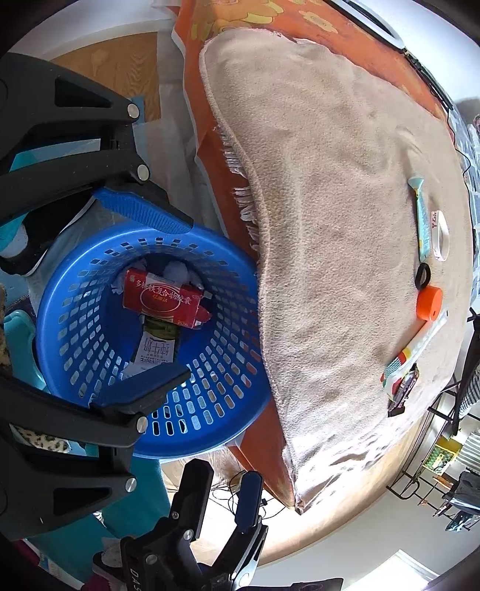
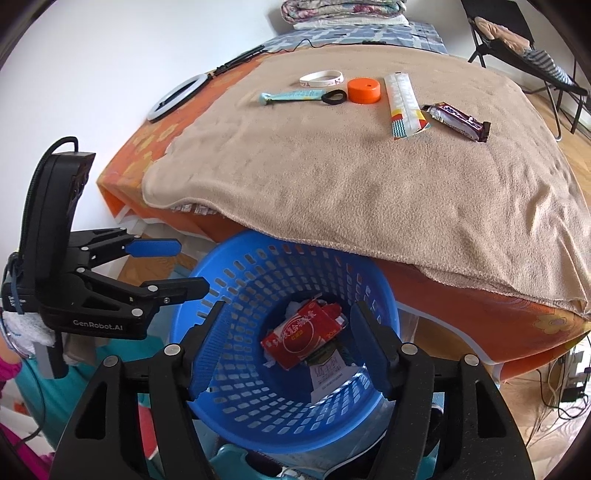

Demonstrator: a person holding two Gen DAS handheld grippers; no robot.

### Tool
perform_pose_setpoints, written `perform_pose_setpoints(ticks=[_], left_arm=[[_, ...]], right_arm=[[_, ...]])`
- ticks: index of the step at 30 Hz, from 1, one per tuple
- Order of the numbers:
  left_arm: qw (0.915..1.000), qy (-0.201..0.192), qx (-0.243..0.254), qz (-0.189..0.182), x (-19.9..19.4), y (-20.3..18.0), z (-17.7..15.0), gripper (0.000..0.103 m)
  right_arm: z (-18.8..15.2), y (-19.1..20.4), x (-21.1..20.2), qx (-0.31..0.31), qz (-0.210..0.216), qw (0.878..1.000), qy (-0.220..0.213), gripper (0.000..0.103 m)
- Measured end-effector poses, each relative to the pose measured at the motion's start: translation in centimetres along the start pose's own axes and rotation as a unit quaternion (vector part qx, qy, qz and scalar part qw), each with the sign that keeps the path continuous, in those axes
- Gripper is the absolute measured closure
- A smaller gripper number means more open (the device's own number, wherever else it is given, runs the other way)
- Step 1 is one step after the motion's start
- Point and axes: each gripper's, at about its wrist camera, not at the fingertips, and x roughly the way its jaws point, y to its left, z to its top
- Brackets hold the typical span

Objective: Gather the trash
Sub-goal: 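Carry the red box and tissue to the blue basket and release both, then move both tools back over the towel toward the remaining items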

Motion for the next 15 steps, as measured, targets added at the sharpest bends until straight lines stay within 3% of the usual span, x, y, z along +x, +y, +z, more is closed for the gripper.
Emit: perform_pose_setpoints(ticks=[2,15], left_arm=[[1.0,-0.003,-0.001,-0.001,-0.1,0.0,0.3,0.028],[0.9998,-0.017,-0.001,-0.002,-0.6,-0.2,1.9,0.028]], right_arm=[[0.1,-0.2,-0.1,0.005,-0.009,1.0,0.0,0.032],[1.1,-0.8,-0.8,0.016,-0.036,0.999,-0.016,0.032]])
